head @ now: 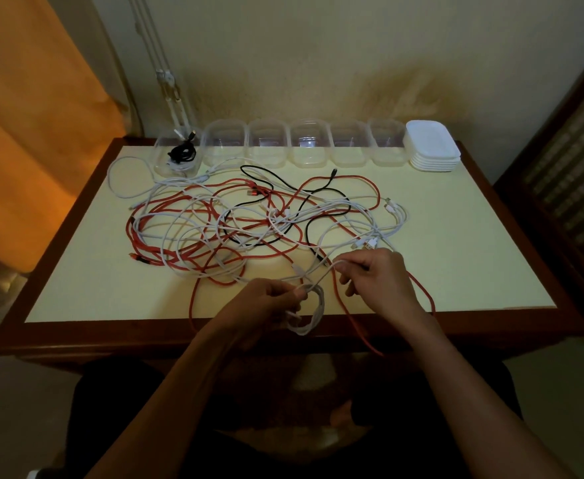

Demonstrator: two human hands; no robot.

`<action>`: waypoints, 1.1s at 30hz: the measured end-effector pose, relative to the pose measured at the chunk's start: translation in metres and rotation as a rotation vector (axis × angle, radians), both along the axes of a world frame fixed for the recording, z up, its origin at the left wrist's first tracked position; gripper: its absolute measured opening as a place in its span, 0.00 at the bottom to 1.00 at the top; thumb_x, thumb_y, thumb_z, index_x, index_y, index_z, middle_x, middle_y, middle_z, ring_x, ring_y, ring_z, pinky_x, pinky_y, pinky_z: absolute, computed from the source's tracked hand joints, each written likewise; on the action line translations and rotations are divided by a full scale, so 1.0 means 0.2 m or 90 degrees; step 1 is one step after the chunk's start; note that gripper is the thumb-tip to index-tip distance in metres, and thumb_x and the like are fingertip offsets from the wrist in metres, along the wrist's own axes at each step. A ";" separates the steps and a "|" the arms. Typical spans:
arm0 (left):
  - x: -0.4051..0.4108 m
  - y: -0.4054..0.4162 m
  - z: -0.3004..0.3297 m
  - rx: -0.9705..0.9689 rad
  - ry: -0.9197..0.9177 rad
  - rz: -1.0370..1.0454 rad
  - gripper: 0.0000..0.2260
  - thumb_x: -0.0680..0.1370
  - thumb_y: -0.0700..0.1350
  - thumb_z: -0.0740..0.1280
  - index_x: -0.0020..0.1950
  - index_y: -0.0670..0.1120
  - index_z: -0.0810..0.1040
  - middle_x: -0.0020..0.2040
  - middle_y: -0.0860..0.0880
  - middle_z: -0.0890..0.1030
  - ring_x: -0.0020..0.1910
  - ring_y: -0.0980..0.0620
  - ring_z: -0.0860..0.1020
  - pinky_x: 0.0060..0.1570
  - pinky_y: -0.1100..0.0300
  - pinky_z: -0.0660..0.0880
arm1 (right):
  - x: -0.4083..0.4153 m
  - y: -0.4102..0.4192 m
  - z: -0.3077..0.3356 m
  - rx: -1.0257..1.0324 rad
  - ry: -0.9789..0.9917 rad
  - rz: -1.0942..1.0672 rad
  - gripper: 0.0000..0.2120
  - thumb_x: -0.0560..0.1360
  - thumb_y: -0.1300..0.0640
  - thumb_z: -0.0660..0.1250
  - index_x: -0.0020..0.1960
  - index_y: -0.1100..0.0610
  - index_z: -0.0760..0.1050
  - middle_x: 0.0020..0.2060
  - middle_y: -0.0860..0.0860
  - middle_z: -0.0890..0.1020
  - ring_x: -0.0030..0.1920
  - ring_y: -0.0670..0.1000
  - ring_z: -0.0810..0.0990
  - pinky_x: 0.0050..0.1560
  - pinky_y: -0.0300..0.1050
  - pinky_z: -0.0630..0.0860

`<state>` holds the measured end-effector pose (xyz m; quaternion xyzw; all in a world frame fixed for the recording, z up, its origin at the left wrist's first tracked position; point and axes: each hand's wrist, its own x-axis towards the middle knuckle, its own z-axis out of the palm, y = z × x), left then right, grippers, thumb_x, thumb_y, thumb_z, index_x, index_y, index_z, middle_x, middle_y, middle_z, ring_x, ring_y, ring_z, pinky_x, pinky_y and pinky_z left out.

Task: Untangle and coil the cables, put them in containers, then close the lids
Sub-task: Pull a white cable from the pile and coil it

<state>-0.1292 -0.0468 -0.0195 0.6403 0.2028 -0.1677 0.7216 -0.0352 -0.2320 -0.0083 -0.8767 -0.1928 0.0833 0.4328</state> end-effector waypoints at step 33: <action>-0.03 -0.01 -0.02 -0.453 0.136 0.312 0.07 0.74 0.39 0.65 0.48 0.38 0.80 0.26 0.52 0.62 0.27 0.52 0.66 0.38 0.58 0.66 | -0.03 0.03 0.04 -0.051 0.022 0.234 0.05 0.77 0.56 0.70 0.47 0.54 0.85 0.35 0.47 0.83 0.36 0.53 0.80 0.39 0.51 0.77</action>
